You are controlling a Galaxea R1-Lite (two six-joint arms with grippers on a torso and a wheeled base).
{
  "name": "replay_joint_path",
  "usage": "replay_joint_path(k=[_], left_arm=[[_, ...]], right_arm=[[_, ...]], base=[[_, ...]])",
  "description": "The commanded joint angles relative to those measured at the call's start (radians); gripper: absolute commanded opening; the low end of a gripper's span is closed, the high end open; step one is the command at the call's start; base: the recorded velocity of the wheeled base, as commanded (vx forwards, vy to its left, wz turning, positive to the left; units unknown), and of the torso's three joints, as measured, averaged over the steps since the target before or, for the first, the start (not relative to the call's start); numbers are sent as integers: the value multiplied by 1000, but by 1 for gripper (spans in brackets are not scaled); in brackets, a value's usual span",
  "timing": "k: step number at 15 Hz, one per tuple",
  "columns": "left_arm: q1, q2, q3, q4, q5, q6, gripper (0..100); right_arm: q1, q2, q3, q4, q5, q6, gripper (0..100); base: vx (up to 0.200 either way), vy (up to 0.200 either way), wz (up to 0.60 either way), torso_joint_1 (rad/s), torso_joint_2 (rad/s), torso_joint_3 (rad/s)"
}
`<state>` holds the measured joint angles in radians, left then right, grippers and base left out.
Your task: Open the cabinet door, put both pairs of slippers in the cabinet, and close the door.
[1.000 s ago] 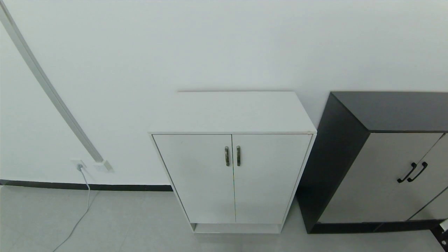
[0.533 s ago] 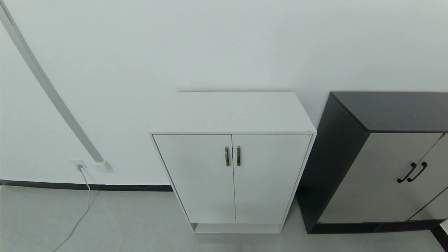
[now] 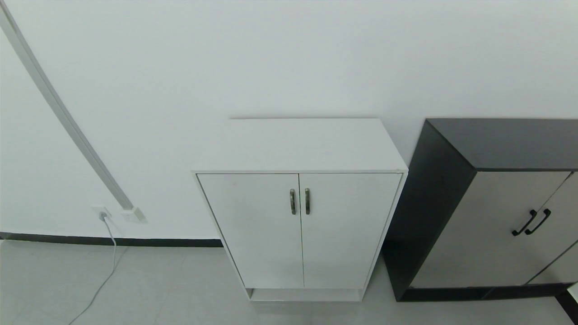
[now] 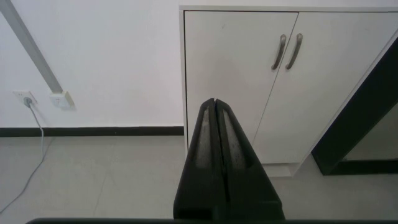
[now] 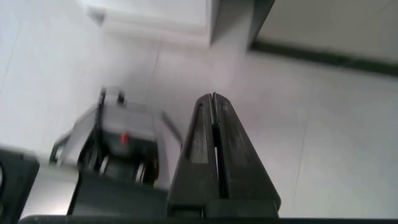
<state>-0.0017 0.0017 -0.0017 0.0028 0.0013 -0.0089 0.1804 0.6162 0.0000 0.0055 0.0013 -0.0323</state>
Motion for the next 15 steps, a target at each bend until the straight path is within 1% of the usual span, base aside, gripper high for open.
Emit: replay_joint_path(k=[1,3,4,7,11,13,15], left_arm=[[0,0,0,0,0,0,0],[0,0,0,0,0,0,0],[0,0,0,0,0,0,0],[0,0,0,0,0,0,0],[0,0,0,0,0,0,0],[0,0,0,0,0,-2,0],[0,0,0,0,0,-2,0]], right_arm=[[-9,-125,0,-4,0,0,0],[-30,-230,0,-4,-1,-1,0],[-56,-289,0,-4,-1,-1,0],[-114,-380,0,-4,-1,-1,0],[-134,-475,0,-4,-1,-1,0],[-164,-506,0,-4,-3,-1,0],[-168,-585,0,-4,-3,0,0]], base=[[0,0,0,0,0,0],[0,0,0,0,0,0],[0,0,0,0,0,0],[0,0,0,0,0,0],[0,0,0,0,0,0],[0,0,0,0,0,0],[0,0,0,0,0,0]])
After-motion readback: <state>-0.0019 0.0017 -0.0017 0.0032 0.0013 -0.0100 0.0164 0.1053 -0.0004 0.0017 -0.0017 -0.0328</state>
